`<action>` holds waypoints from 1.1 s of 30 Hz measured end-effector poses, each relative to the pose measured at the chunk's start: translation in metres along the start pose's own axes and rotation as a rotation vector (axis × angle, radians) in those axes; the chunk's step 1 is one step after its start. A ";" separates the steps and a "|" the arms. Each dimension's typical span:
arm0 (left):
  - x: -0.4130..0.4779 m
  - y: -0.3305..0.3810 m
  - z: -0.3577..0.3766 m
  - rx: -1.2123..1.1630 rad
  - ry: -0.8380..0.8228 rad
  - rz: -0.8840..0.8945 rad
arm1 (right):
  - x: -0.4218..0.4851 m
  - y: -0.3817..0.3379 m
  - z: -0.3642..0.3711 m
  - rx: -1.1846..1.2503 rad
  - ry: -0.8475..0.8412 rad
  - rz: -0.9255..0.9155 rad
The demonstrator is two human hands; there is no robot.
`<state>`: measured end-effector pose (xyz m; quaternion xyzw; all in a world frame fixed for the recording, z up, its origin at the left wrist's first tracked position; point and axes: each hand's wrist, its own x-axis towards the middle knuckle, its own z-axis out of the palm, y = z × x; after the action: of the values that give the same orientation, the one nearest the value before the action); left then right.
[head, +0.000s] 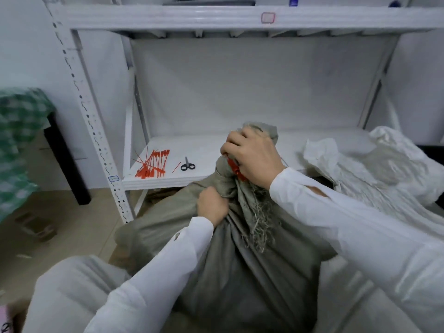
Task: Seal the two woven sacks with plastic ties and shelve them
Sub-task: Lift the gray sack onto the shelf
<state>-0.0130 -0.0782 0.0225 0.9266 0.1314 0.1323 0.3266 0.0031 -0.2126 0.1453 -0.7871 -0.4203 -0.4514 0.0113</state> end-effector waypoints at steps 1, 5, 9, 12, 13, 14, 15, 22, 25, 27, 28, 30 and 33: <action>0.004 0.014 -0.011 -0.010 0.036 0.021 | 0.008 0.007 -0.013 0.003 0.050 -0.007; 0.017 0.077 -0.061 -0.032 0.183 0.092 | 0.037 0.044 -0.057 -0.036 0.226 -0.017; 0.025 0.141 -0.104 -0.071 0.301 0.154 | 0.060 0.080 -0.095 -0.074 0.412 0.040; 0.035 0.183 -0.121 -0.070 0.359 0.173 | 0.070 0.101 -0.118 -0.103 0.528 0.051; 0.039 0.196 -0.124 -0.067 0.378 0.188 | 0.073 0.109 -0.124 -0.120 0.554 0.048; 0.043 0.208 -0.126 -0.065 0.399 0.206 | 0.075 0.117 -0.128 -0.141 0.572 0.044; 0.048 0.220 -0.126 -0.069 0.415 0.222 | 0.076 0.126 -0.131 -0.163 0.584 0.040; 0.110 0.300 -0.124 -0.194 0.487 0.281 | 0.090 0.192 -0.136 -0.252 0.640 0.111; 0.143 0.323 -0.116 -0.188 0.484 0.313 | 0.074 0.207 -0.122 -0.209 0.490 0.207; 0.165 0.329 -0.103 -0.160 0.447 0.343 | 0.050 0.205 -0.108 -0.193 0.223 0.286; 0.173 0.329 -0.094 -0.140 0.423 0.360 | 0.036 0.203 -0.100 -0.176 0.070 0.333; 0.186 0.322 -0.073 -0.104 0.364 0.380 | 0.009 0.198 -0.083 -0.134 -0.195 0.422; 0.200 0.296 -0.031 0.005 0.275 0.361 | -0.027 0.189 -0.049 -0.075 -0.479 0.496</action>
<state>0.2097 -0.2177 0.2671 0.9092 0.0071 0.3132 0.2743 0.0891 -0.3715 0.2232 -0.9488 -0.1898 -0.2526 -0.0072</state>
